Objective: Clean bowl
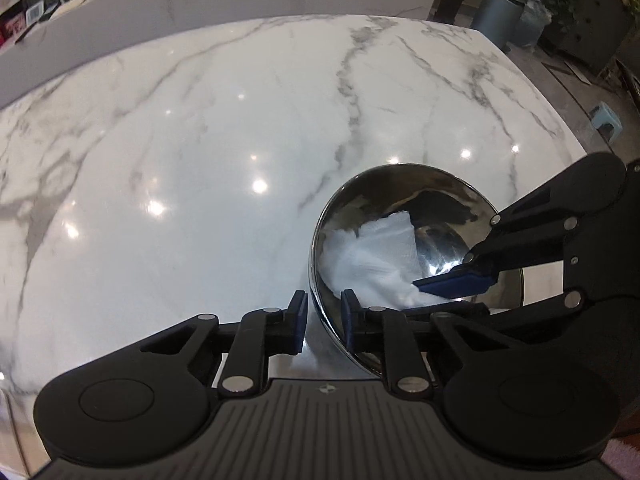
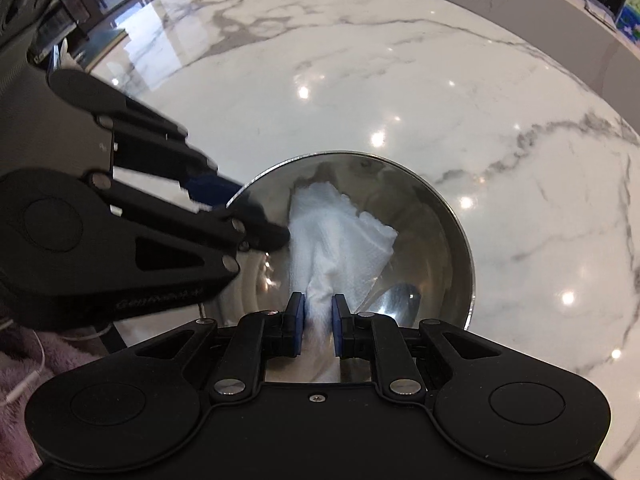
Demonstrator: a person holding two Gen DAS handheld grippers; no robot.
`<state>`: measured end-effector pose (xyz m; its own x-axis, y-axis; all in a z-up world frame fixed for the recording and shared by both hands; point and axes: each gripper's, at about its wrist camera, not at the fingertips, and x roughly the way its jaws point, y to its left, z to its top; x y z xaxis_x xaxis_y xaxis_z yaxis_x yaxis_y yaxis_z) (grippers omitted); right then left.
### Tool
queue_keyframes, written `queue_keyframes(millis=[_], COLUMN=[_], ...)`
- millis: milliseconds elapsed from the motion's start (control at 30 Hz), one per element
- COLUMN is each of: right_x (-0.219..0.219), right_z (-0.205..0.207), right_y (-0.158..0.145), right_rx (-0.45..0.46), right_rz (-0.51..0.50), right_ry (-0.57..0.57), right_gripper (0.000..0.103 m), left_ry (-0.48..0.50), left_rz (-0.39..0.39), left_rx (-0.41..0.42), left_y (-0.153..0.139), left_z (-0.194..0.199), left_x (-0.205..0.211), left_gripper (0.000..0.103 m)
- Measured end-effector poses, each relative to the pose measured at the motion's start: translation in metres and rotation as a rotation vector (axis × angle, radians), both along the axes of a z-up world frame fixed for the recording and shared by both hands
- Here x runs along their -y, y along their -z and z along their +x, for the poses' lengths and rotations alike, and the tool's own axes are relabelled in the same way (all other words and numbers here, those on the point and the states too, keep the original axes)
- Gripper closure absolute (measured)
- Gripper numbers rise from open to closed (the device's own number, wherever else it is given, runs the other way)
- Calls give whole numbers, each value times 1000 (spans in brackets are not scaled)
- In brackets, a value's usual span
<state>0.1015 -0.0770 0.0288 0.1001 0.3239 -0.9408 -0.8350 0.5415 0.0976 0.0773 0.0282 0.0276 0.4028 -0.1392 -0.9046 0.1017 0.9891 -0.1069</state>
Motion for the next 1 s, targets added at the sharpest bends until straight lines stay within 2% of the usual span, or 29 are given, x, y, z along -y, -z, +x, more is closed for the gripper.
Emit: queue_keyframes(millis=[233,333,400,500,633,733,1000], right_x=[-1,-3,-3,-3,2,1,-2], right_z=[-9,-16,-17,-16,-8,-6,-7], right_y=[-3,-3,-2,-2,-3,-2,-1], right_rx=[136,212,228,227,183,172,132], right_rz=[-110,-155,-165,-167,-134,-121,-95], right_ry=[-63,-90,-97,-93,-52,-34,-21], right_gripper=[91,91,91,91,91,91,90], left_ry=[17,15,10,-12,-23,-12,-7], left_rz=[51,53,51,20,-40,-62,-76], left_rx=[17,20,21,18,-11,-36,-44], left_y=[-2,-3,-3,-4,-4,-2,1], left_z=[2,2,2,1,-3,-8,-8], left_x=[3,2,2,-2,-6,-3,-2], left_gripper=[86,86,86,86,85,80,79])
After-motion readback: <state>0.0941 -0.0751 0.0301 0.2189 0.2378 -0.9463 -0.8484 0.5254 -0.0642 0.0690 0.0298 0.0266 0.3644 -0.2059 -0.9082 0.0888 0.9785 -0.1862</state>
